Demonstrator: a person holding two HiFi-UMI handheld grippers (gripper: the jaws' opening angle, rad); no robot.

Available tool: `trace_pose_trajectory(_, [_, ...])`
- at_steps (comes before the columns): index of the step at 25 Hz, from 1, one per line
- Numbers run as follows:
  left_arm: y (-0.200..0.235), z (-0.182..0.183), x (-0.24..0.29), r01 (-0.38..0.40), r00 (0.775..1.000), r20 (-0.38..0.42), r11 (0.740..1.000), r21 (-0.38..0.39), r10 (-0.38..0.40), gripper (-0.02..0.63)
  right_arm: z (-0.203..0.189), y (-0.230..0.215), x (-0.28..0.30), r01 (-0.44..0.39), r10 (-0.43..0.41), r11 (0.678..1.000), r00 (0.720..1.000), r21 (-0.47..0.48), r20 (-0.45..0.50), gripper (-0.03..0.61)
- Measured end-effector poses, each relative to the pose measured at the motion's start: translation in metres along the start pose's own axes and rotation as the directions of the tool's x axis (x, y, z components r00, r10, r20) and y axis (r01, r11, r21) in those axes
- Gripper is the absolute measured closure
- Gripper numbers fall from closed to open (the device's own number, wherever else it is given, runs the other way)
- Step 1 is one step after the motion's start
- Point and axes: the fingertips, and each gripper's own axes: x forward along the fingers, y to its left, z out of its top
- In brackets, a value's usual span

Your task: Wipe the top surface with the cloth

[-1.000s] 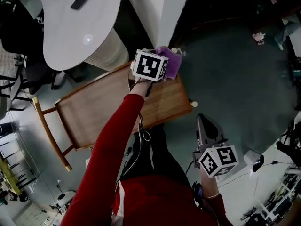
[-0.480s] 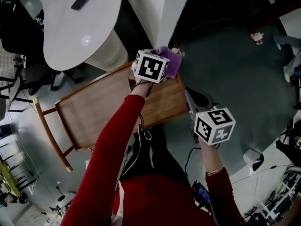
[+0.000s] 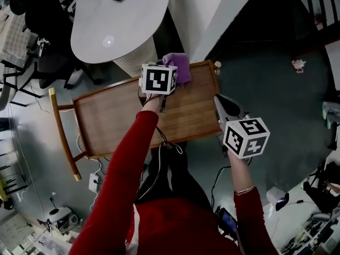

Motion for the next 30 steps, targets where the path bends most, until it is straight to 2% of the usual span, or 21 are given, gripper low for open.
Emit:
trace_pose_trajectory(3, [0.045,-0.02,-0.027,-0.079,0.997,0.019,0.994,-0.07,0.081,0.565,0.006,0.018,0.014,-0.054,0.054,0.998,0.998,-0.041,-0.018,0.574])
trace_pose_trajectory(6, [0.101,-0.048,-0.059,-0.183,0.983,0.007,0.973,-0.14,0.186,0.565,0.011,0.045,0.036,-0.12,0.117,0.989,0.992,-0.085,-0.049,0.574])
trace_pose_trajectory(9, [0.162,-0.081,-0.097,-0.291,0.955,-0.012,0.932,-0.218,0.295,0.565,0.014,0.084,0.063,-0.197,0.187,0.972,0.979,-0.13,-0.086,0.574])
trace_pose_trajectory(12, [0.215,-0.112,-0.139,-0.387,0.918,-0.03,0.876,-0.289,0.396,0.565,0.012,0.126,0.086,-0.266,0.248,0.948,0.961,-0.171,-0.121,0.574])
trace_pose_trajectory(14, [0.243,-0.127,-0.161,-0.436,0.894,-0.036,0.845,-0.311,0.448,0.565,0.012,0.152,0.1,-0.306,0.282,0.932,0.949,-0.195,-0.141,0.574])
trace_pose_trajectory(16, [0.261,-0.136,-0.178,-0.474,0.873,-0.04,0.825,-0.31,0.486,0.565,0.011,0.173,0.111,-0.337,0.307,0.917,0.938,-0.216,-0.158,0.574])
trace_pose_trajectory(20, [0.275,-0.147,-0.195,-0.503,0.855,-0.037,0.81,-0.302,0.517,0.563,0.007,0.201,0.124,-0.366,0.328,0.899,0.927,-0.242,-0.183,0.574])
trace_pose_trajectory(26, [0.28,-0.152,-0.195,-0.506,0.852,-0.034,0.806,-0.306,0.522,0.565,0.006,0.205,0.124,-0.351,0.312,0.903,0.932,-0.249,-0.183,0.574])
trace_pose_trajectory(28, [0.273,-0.145,-0.204,-0.499,0.852,-0.002,0.809,-0.31,0.524,0.565,0.009,0.202,0.12,-0.336,0.302,0.911,0.939,-0.24,-0.166,0.574])
trace_pose_trajectory(30, [0.254,-0.134,-0.225,-0.471,0.855,0.068,0.825,-0.313,0.514,0.565,0.012,0.202,0.111,-0.324,0.298,0.918,0.944,-0.231,-0.14,0.574])
